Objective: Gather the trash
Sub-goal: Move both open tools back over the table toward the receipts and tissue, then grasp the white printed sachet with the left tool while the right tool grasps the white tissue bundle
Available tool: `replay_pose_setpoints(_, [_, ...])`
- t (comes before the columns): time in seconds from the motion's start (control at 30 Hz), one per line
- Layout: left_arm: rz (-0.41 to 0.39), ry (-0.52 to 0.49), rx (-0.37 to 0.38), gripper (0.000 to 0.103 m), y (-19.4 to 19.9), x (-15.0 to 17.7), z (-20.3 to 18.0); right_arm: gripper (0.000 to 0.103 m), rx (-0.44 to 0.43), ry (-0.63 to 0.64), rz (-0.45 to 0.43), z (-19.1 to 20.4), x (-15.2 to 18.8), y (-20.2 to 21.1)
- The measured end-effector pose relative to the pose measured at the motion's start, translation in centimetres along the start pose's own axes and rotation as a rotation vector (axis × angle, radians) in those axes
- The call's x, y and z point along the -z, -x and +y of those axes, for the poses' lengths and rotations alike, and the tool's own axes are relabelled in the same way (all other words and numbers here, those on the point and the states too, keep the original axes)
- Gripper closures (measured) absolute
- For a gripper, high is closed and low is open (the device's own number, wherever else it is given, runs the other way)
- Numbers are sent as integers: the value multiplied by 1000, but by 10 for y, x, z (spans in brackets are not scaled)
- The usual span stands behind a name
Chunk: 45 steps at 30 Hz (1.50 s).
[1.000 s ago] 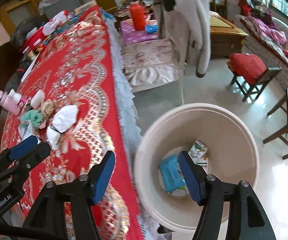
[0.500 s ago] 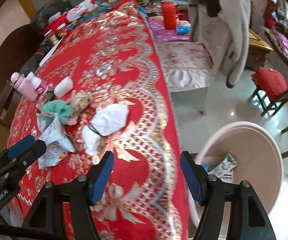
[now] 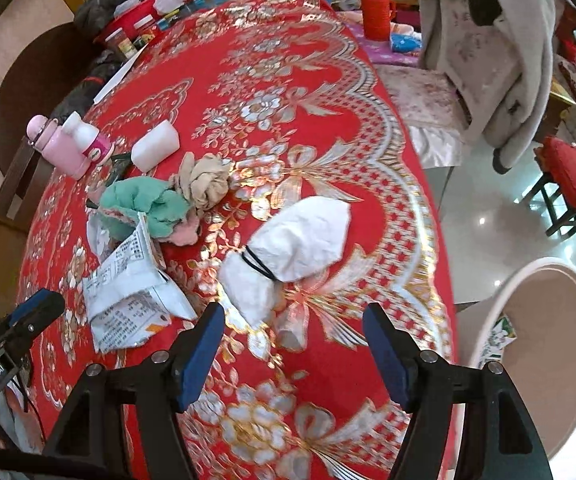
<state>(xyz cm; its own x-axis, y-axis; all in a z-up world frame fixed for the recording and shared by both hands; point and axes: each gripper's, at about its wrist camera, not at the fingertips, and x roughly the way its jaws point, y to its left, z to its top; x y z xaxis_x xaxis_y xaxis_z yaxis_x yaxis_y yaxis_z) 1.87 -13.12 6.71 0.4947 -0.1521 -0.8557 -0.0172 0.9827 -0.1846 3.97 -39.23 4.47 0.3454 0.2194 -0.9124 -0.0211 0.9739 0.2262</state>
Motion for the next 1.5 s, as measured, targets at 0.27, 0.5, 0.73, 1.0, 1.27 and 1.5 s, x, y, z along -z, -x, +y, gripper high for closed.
replay_pose_setpoints(0.27, [25, 36, -13, 47, -25, -19, 28, 31, 14, -29, 9, 15, -20, -25])
replay_pose_setpoints(0.5, [76, -55, 65, 47, -36, -13, 10, 34, 55, -5, 30, 14, -19, -37])
replay_pose_setpoints(0.73, [99, -109, 87, 47, -37, -2, -10, 51, 89, 46, 43, 5, -13, -32])
replay_pose_setpoints(1.0, [67, -139, 95, 47, -26, -14, -18, 56, 74, 56, 49, 0, -7, -27])
replay_pose_setpoints(1.27, [159, -158, 123, 47, -44, -4, -26, 46, 14, 0, 47, -7, -6, -17])
replay_pose_setpoints(1.5, [223, -181, 223, 47, -32, 28, -49, 43, 5, -9, 19, -11, -6, -8])
